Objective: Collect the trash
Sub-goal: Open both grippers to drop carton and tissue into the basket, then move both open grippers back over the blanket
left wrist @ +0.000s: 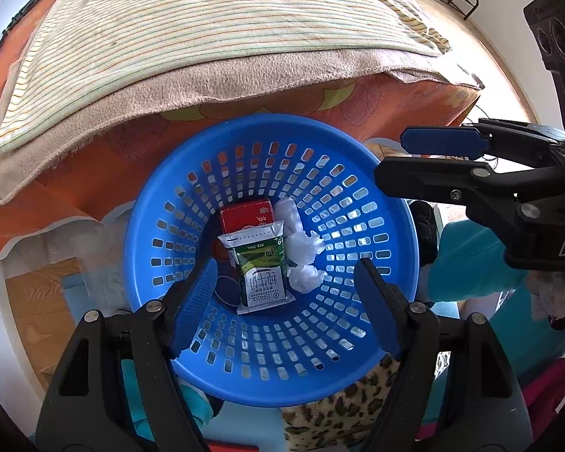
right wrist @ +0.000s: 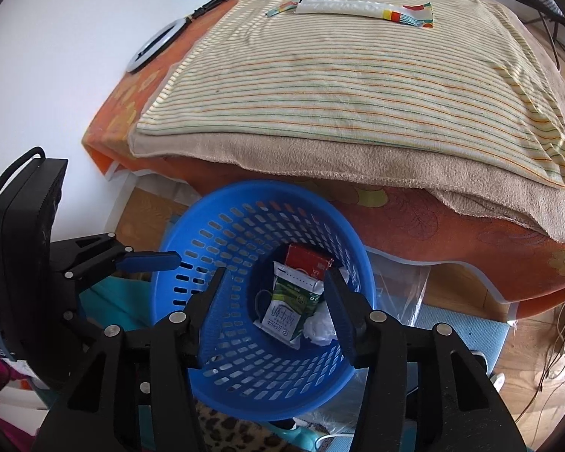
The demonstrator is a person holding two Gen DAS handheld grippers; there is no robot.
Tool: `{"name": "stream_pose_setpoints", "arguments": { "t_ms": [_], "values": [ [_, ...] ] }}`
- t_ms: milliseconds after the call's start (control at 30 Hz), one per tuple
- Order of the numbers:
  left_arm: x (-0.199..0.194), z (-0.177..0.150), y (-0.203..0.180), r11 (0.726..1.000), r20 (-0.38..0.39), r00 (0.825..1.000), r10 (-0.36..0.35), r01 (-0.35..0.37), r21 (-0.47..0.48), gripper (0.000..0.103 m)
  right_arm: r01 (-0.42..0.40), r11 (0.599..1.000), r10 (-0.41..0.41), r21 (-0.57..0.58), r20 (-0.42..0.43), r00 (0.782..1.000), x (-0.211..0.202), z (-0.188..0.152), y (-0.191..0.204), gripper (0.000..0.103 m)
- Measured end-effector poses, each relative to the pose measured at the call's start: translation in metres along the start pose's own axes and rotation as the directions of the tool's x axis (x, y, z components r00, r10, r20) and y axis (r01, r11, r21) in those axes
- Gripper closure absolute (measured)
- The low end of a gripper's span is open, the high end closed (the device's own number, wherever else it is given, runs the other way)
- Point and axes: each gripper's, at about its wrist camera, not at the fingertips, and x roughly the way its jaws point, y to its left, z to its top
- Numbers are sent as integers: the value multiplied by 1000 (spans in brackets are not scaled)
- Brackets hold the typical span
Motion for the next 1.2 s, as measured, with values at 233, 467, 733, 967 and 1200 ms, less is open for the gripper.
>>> {"name": "stream_pose_setpoints", "arguments": {
  "t_ms": [233,467,733,967,1200],
  "values": [
    [-10,10,13,998,23,1000,-9,11,-67,26,22,1000,-22,-1,13,1000,-4,4,-2,52],
    [-24,22,23,996,69,997,19,-13,-84,26,47,999,-47,3,33,998,-13,14,-8,50],
    [-35,41,31,996,103,993,57,-50,-67,26,97,995,-96,-20,45,994,-18,21,-5,44],
    [-47,63,40,996,142,987,78,-71,-53,26,139,990,-136,-38,73,988,-28,31,-4,36],
    [-57,97,54,994,186,978,97,-87,-61,26,168,984,-163,-53,88,983,-33,45,-10,35]
  ]
}}
